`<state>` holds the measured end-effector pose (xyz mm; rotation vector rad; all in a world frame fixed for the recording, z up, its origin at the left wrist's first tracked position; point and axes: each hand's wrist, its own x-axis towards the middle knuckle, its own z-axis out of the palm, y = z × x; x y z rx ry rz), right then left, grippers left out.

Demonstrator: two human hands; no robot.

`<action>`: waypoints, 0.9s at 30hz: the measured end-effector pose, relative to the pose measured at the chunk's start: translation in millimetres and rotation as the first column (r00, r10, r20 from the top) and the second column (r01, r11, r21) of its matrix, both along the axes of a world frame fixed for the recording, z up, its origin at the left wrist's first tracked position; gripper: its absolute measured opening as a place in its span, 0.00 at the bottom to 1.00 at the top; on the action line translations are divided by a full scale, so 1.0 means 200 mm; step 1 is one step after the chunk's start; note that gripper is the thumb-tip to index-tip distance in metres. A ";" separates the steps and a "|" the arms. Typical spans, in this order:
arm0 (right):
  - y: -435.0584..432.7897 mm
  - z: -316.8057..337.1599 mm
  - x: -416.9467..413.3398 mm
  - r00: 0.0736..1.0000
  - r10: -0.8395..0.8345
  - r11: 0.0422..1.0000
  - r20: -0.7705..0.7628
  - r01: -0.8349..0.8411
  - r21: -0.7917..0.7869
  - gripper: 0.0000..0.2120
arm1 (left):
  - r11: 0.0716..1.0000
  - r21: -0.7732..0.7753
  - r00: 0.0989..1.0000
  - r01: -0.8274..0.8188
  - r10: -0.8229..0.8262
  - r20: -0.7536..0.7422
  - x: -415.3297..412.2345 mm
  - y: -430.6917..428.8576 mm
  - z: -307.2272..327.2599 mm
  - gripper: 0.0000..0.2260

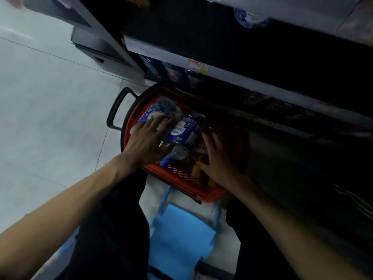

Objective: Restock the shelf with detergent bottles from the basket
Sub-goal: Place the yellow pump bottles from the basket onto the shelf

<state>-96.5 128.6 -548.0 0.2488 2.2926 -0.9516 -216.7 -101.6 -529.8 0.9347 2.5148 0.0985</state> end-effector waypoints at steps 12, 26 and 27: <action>0.08 -0.59 -0.07 0.868 0.144 0.987 -0.475 -0.091 0.133 0.43 | 0.923 0.268 0.954 0.275 -0.227 -0.196 -0.11 0.18 -0.50 0.35; 0.10 -0.69 0.05 0.843 0.221 0.910 -0.490 0.002 0.414 0.38 | 0.863 0.224 0.849 0.452 -0.340 -0.404 -0.11 0.14 -0.60 0.28; 0.10 -0.67 0.08 0.857 0.161 0.921 -0.489 0.048 0.387 0.37 | 0.882 0.221 0.861 0.416 -0.303 -0.409 -0.08 0.12 -0.58 0.28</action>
